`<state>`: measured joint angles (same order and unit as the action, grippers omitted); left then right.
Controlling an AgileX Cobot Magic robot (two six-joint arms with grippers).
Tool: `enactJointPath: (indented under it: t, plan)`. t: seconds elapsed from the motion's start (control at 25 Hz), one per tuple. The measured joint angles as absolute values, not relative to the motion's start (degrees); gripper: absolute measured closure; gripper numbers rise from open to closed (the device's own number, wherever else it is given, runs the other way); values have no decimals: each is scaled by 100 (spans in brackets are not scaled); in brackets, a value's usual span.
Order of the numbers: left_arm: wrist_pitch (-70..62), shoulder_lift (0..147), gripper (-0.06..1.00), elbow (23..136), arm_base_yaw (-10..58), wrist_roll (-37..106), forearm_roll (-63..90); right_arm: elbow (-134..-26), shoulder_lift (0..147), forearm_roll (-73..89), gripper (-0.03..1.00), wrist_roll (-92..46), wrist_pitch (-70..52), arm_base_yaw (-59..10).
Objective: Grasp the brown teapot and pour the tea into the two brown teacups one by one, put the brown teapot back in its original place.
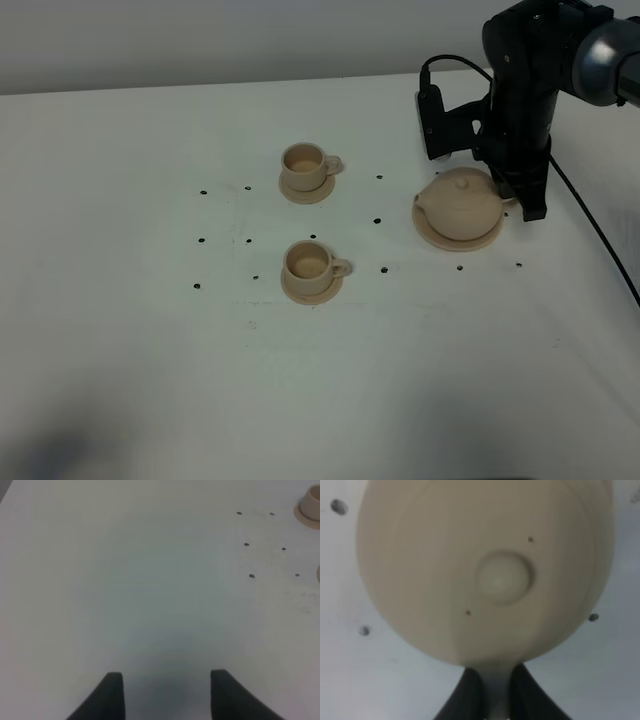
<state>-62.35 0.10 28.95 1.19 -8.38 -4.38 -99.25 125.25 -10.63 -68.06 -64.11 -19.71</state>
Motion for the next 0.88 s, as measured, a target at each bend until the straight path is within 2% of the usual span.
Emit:
enactJointPath:
  t: [0.32, 0.52, 0.88]
  plan:
    - [-6235, 10, 52, 2895, 119, -830, -438, -9928, 12299, -749, 87, -6608, -6438, -1971]
    - [-6235, 10, 52, 2895, 119, -830, -438, -10127, 12167, -455, 87, -5976, -6351, -1999]
    - [-6235, 10, 52, 2895, 119, -830, -438, -10915, 12354, -504, 87, -4844, -6133, -2591]
